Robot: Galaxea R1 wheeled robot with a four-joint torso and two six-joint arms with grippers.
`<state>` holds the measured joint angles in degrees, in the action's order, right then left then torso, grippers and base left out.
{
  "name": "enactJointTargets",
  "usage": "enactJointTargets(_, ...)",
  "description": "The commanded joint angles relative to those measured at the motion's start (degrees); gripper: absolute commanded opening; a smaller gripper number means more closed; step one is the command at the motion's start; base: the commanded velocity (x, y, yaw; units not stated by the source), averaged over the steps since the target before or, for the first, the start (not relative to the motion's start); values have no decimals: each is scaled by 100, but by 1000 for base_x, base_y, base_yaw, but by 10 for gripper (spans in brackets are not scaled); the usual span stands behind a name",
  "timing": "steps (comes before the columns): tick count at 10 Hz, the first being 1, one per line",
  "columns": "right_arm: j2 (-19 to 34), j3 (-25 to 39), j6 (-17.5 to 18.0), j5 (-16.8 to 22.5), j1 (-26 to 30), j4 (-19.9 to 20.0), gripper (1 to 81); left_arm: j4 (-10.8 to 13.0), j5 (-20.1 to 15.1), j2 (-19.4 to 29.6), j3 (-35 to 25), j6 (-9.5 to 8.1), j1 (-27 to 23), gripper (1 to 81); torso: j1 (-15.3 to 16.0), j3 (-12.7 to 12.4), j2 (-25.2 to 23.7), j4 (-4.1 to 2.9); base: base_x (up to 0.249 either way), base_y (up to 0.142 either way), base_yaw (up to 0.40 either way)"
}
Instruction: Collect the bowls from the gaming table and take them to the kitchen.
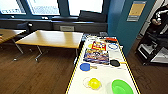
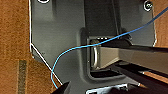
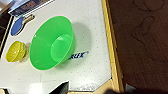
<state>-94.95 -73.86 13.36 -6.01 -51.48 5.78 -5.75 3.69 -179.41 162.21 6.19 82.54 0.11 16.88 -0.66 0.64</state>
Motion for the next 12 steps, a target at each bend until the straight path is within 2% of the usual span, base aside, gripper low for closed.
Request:
enactJointTargets(1, 70, -742, 466, 1155, 1090, 29, 811, -5, -361, -34, -5, 14, -93, 811, 0, 0, 0, 0, 0, 0, 0)
enactJointTargets(4, -404, -1314, 589, 1357, 1276, 37, 811, 4, -352, -43, -5, 14, -120, 811, 0, 0, 0, 0, 0, 0, 0)
enactJointTargets(6, -572, -1638, 1132, 1435, 1486, 29, 811, 4, -352, -69, -5, 14, -154, 811, 0, 0, 2, 0, 0, 0, 0)
enactJointTargets(9, -711, -1788, 1414, 1971, 2189, 37, 811, 4, -352, -87, -5, 22, -207, 811, 0, 2, 2, 0, 0, 0, 0)
enactJointTargets(12, -1037, -1876, 1573, 2174, 2506, 37, 811, 4, -352, -69, -5, 14, -216, 811, 0, 2, 5, 0, 0, 0, 0)
